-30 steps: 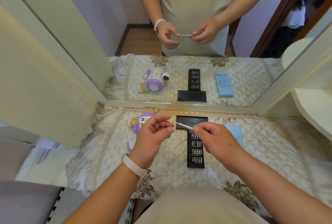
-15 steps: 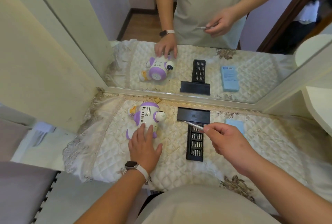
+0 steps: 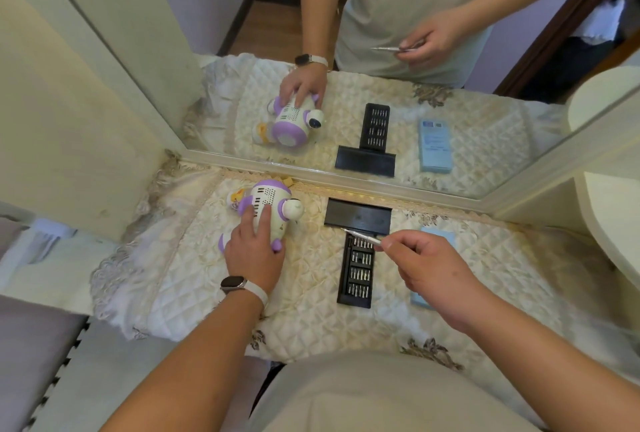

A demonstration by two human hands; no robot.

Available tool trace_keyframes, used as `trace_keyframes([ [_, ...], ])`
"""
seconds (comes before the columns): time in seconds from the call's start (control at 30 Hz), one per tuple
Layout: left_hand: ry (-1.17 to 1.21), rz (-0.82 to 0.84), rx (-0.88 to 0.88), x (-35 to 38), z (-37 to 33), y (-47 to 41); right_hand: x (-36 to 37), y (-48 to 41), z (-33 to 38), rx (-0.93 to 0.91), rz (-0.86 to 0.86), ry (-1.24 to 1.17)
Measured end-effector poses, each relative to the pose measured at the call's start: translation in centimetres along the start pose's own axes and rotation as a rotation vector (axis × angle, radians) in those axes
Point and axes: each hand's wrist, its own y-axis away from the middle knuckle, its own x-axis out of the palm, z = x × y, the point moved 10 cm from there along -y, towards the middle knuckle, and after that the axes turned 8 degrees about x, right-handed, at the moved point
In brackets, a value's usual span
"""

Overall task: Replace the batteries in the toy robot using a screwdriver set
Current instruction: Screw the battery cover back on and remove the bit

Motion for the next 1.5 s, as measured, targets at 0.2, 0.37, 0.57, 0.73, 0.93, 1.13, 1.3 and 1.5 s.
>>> trace_keyframes([
  [0.2, 0.023, 0.004, 0.018, -1.7, 0.9, -1.0, 0.1, -0.2, 1.8, -0.018, -0.01, 0.029],
  [0.37, 0.136, -0.072, 0.066, -4.9, 0.0, -0.9, 1.0, 0.8, 4.0, -0.094, -0.018, 0.075],
  [0.57, 0.263, -0.248, 0.164, -11.8, -4.0, -0.8, 2.1, 3.3, 8.3, -0.313, -0.058, 0.192],
  [0.73, 0.232, -0.363, 0.338, -19.7, -8.3, -1.3, 1.4, 6.7, 13.0, -0.588, -0.223, 0.383],
  [0.93, 0.142, -0.414, 0.555, -26.7, -12.1, -1.0, 0.6, 11.6, 17.9, -0.881, -0.409, 0.493],
  [1.13, 0.016, -0.433, 0.626, -29.5, -13.5, -1.0, 0.2, 14.9, 20.4, -1.013, -0.514, 0.514],
  [1.3, -0.011, -0.438, 0.634, -29.9, -13.8, -1.0, 0.3, 15.2, 20.8, -1.012, -0.556, 0.539],
  [1.5, -0.004, -0.44, 0.623, -29.7, -14.2, -0.9, 0.6, 15.3, 21.0, -1.003, -0.602, 0.563],
])
